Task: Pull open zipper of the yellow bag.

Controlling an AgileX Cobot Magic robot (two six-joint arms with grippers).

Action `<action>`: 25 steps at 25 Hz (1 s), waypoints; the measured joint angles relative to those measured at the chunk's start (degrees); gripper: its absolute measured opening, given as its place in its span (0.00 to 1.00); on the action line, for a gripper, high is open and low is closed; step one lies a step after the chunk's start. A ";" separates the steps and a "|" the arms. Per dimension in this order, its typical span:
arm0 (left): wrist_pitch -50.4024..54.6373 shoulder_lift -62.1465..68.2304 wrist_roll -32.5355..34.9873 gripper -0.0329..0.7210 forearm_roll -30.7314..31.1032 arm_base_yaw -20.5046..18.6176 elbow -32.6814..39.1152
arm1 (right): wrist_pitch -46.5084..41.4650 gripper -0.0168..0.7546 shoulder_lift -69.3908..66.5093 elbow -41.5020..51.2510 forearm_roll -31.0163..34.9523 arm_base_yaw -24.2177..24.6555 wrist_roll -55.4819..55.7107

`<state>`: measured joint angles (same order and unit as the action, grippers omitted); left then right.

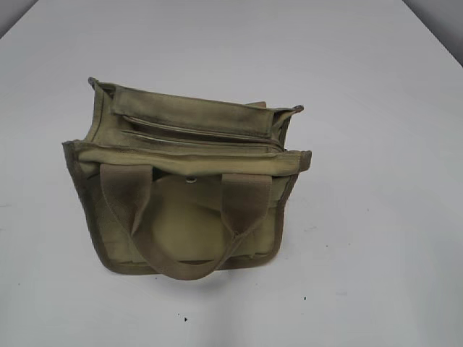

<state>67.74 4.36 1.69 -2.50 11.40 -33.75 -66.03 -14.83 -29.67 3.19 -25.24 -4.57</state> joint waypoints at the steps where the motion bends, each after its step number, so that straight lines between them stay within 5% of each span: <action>1: 0.00 -1.44 0.00 0.60 0.40 0.00 1.08 | 0.29 0.79 1.50 0.13 0.06 0.00 -1.17; 8: -7.56 -4.68 0.06 0.60 2.13 0.00 2.61 | 3.07 0.79 3.55 2.12 0.62 0.00 -5.06; 25: -7.13 -4.68 0.89 0.59 2.13 0.00 4.05 | 3.19 0.79 3.55 2.12 0.74 0.00 -5.44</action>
<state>60.61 -0.32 2.58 -0.37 11.40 -29.70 -62.85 -11.28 -27.56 3.93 -25.24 -10.02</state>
